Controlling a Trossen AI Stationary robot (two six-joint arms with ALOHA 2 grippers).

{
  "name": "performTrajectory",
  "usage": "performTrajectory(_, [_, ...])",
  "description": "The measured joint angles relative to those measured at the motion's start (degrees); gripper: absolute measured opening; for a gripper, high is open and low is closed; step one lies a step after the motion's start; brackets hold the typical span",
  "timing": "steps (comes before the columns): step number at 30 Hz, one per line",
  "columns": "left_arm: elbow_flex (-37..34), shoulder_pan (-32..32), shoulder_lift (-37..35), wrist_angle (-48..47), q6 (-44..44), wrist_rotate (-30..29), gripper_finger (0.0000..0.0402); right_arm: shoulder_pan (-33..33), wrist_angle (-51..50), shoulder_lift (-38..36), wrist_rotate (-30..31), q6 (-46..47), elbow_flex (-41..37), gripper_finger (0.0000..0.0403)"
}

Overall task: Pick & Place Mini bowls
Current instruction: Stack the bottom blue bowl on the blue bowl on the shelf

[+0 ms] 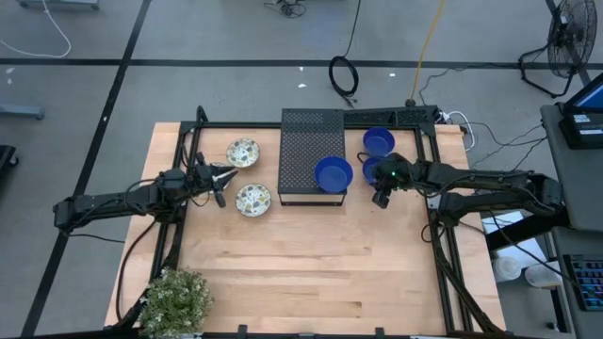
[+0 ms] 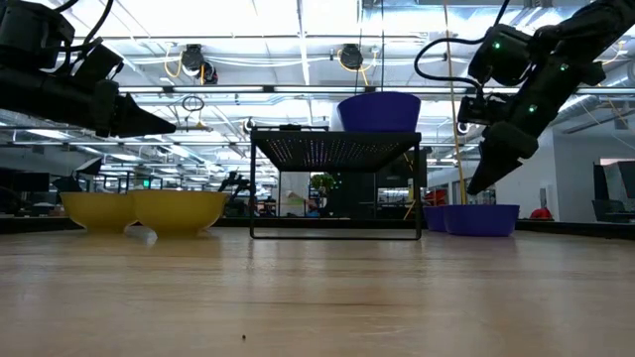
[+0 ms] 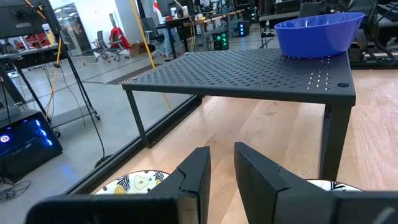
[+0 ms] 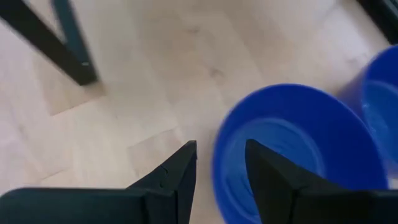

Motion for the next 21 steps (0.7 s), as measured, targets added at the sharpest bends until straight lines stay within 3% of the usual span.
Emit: performTrajectory(21, [0.0, 0.0, 0.0, 0.0, 0.0, 0.0, 0.0077, 0.0, 2.3, 0.0, -1.4, 1.9, -3.0, 0.0128])
